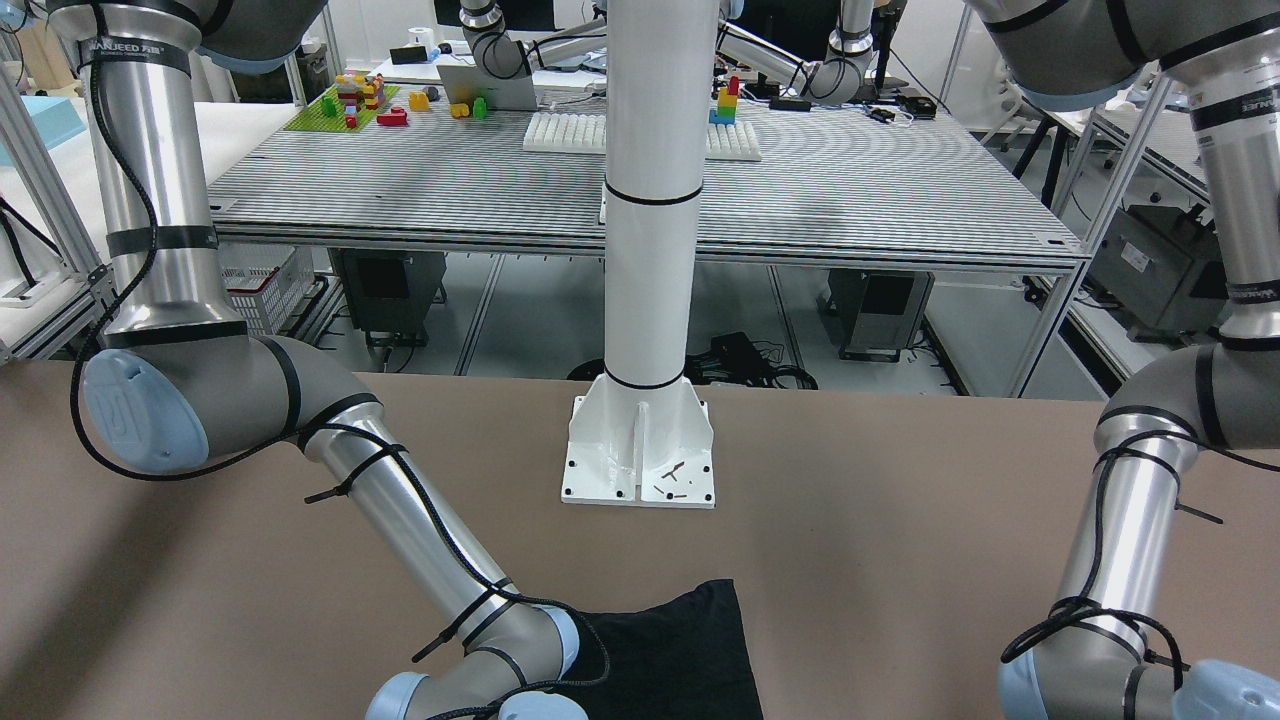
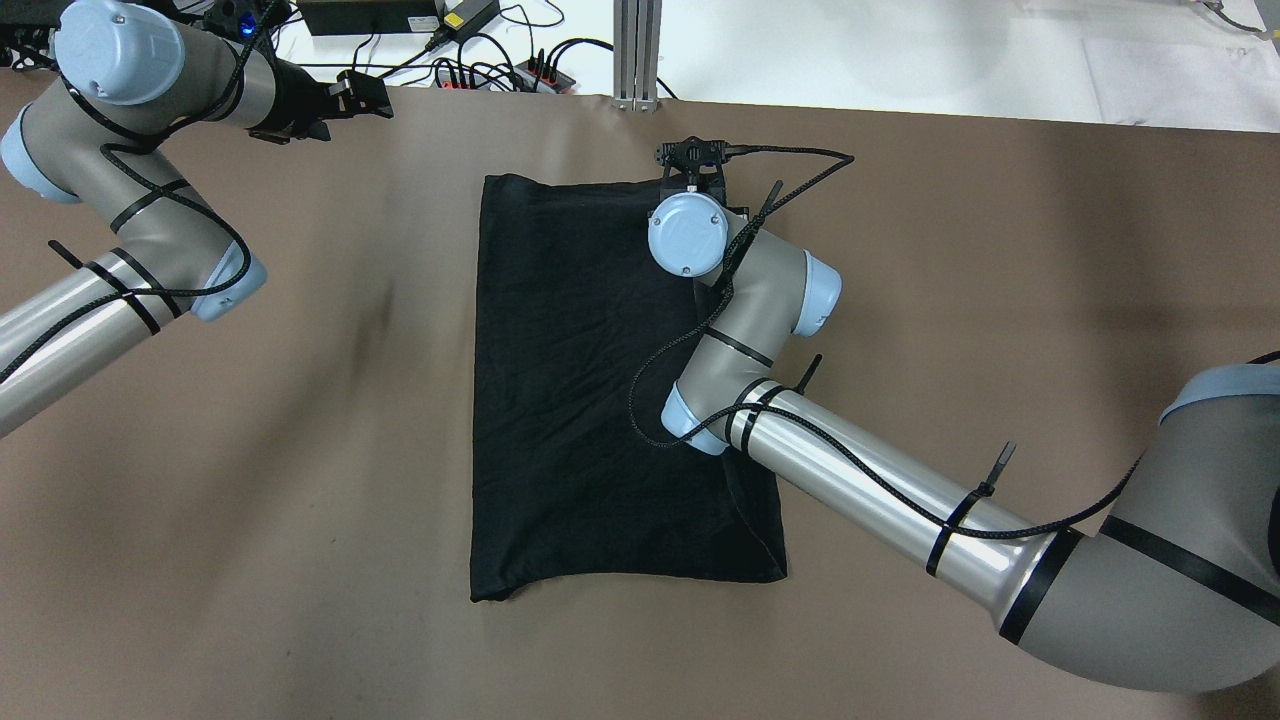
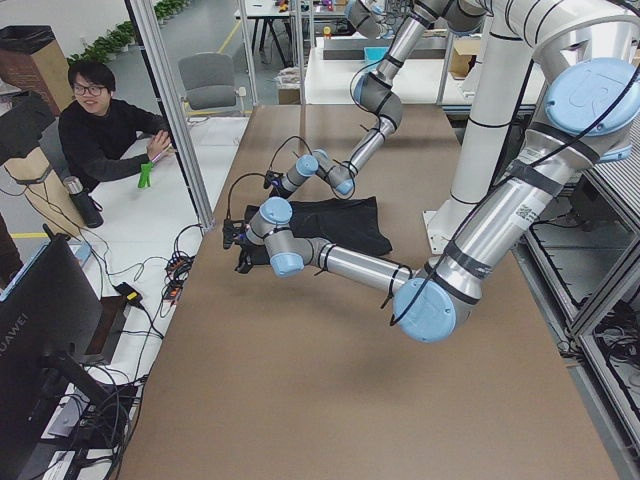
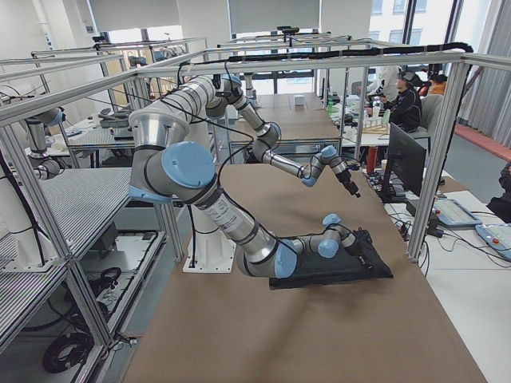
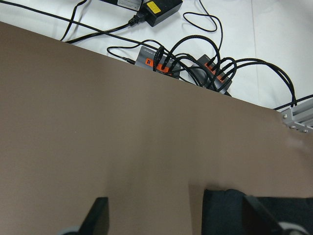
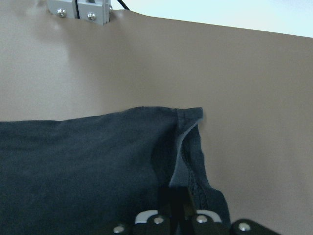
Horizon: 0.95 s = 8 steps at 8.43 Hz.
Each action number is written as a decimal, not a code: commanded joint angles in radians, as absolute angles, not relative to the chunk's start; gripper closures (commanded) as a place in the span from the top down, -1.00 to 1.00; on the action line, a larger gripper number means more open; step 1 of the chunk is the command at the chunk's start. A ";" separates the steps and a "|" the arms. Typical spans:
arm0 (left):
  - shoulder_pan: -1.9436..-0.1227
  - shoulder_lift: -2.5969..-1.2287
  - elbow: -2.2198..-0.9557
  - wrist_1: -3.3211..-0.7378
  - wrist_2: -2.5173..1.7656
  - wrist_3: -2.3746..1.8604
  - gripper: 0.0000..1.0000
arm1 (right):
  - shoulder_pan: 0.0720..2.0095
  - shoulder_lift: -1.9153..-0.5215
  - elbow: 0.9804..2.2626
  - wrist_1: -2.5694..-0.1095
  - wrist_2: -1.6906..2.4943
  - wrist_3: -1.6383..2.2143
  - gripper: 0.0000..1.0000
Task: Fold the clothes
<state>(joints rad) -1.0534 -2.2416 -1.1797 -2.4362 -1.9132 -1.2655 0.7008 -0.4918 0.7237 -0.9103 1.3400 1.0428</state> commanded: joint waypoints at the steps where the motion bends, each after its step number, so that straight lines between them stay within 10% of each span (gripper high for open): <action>1: -1.054 -2.246 -1.181 -2.436 -1.914 -1.266 0.90 | 0.713 -0.497 0.747 -0.910 1.374 1.031 -0.93; 8: -1.052 -2.270 -1.155 -2.433 -1.911 -1.266 0.90 | 0.791 -0.635 0.905 -0.910 1.503 0.896 -0.99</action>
